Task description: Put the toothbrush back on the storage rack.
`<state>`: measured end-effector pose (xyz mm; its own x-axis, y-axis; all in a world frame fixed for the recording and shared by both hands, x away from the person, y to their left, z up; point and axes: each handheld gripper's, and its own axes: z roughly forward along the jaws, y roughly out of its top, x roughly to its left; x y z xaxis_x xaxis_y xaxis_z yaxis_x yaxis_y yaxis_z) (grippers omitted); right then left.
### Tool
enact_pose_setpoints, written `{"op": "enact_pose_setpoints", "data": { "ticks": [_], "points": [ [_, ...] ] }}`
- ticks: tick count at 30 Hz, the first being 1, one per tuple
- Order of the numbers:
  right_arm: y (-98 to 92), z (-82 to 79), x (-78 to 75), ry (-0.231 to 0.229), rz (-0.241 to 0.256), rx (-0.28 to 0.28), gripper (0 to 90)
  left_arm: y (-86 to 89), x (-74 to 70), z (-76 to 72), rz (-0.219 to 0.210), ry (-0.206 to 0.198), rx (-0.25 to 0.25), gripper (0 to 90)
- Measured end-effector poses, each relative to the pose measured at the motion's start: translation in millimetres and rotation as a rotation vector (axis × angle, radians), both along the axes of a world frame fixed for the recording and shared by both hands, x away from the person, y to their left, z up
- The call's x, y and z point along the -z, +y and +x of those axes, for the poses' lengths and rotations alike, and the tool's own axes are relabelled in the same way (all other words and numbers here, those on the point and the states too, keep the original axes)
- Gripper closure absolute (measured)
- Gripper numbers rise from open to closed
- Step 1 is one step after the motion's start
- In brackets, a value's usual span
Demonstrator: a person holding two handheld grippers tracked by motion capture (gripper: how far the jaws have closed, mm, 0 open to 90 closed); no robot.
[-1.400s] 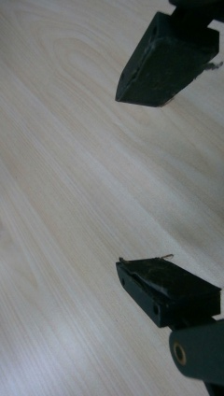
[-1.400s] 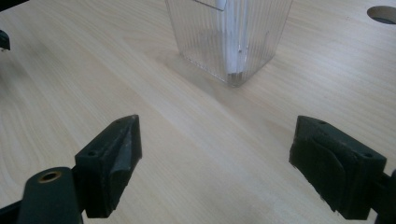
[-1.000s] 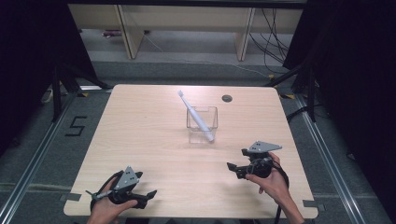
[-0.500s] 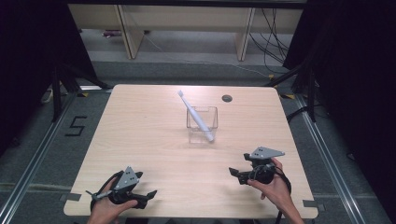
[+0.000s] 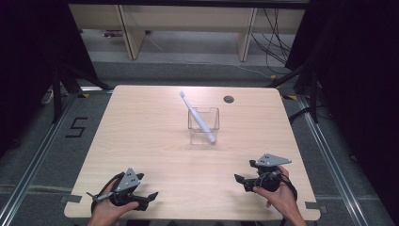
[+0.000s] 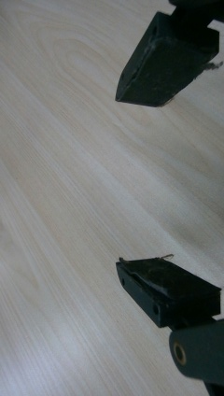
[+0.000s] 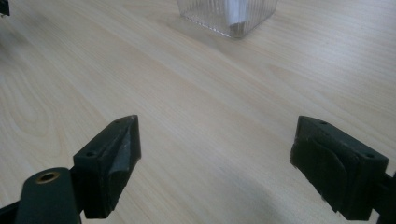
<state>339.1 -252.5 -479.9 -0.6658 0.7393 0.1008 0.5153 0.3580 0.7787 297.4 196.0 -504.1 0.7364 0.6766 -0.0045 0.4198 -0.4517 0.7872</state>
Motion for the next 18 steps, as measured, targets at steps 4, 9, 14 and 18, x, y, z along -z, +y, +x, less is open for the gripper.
{"op": "enact_pose_setpoints", "data": {
  "ticks": [4,9,14,18],
  "points": [
    [-1.4,-2.5,2.3,-0.006,-0.012,0.003,16.5,0.9,-0.7,0.0,0.01,-0.001,0.001,15.1],
    [-1.9,-5.8,3.1,0.006,-0.026,0.004,16.6,1.5,-0.3,0.9,0.023,-0.005,0.001,15.1],
    [-3.7,-9.4,4.1,0.01,-0.021,0.01,16.7,0.6,-0.5,-0.4,0.008,0.002,-0.003,15.1],
    [-7.2,-13.0,4.8,0.004,-0.026,0.013,16.6,1.2,-0.4,0.5,0.017,-0.005,-0.002,15.1]
  ]
}}
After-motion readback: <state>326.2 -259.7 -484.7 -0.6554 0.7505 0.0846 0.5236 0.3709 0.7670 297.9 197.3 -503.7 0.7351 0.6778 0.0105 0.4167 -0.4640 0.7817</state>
